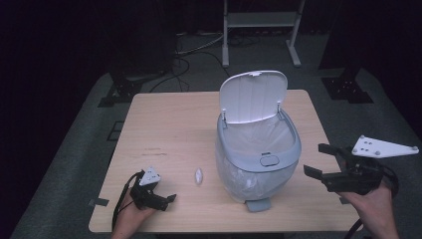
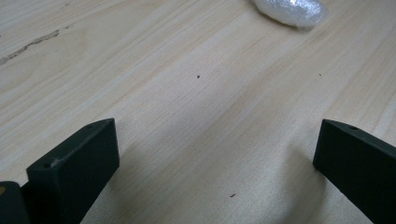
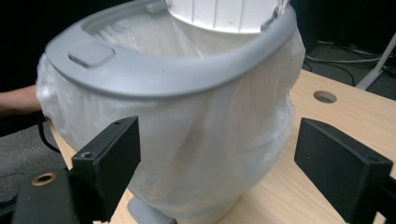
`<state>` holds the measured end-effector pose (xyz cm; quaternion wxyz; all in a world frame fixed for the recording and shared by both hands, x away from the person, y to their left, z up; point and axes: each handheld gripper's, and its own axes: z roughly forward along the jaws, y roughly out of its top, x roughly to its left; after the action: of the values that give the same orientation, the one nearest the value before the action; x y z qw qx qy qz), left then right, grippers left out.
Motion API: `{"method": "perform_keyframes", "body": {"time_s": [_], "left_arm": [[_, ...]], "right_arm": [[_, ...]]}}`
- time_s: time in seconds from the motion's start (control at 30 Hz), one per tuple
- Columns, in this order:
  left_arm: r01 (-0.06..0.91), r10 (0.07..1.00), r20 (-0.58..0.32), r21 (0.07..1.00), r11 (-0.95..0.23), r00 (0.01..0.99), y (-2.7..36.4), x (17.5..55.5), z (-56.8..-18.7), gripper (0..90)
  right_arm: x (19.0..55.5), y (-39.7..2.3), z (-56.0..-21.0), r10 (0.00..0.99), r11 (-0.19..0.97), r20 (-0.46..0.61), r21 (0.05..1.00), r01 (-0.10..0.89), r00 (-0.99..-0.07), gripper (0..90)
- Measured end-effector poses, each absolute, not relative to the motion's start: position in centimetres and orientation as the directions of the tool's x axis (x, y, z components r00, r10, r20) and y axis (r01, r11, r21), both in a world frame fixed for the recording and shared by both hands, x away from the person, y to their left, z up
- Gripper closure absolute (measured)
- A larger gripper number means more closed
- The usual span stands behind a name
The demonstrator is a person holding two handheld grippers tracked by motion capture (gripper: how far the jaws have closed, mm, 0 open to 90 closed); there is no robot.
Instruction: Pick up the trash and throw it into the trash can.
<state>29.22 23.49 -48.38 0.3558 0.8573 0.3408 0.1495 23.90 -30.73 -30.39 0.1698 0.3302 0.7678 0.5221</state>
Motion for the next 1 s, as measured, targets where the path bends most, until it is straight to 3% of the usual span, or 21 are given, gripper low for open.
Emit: {"method": "perform_keyframes", "body": {"time_s": [0.33, 0.43, 1.0], "left_arm": [[0.478, 0.691, 0.014, 0.712, -0.514, 0.723, 23.5, 29.2, -48.4, 0.0], [0.479, 0.691, 0.014, 0.71, -0.516, 0.723, 23.5, 29.2, -48.4, 0.0], [0.48, 0.692, 0.012, 0.712, -0.513, 0.722, 23.5, 29.2, -48.4, 0.0]], "right_arm": [[24.3, -31.4, -33.8, 0.755, 0.27, 0.066, 0.876, 0.401, -0.652, 8.0], [24.5, -31.5, -34.8, 0.769, 0.275, 0.065, 0.864, 0.421, -0.635, 1.8], [25.4, -32.4, -41.5, 0.826, 0.269, 0.051, 0.839, 0.473, -0.561, 0.0]]}}
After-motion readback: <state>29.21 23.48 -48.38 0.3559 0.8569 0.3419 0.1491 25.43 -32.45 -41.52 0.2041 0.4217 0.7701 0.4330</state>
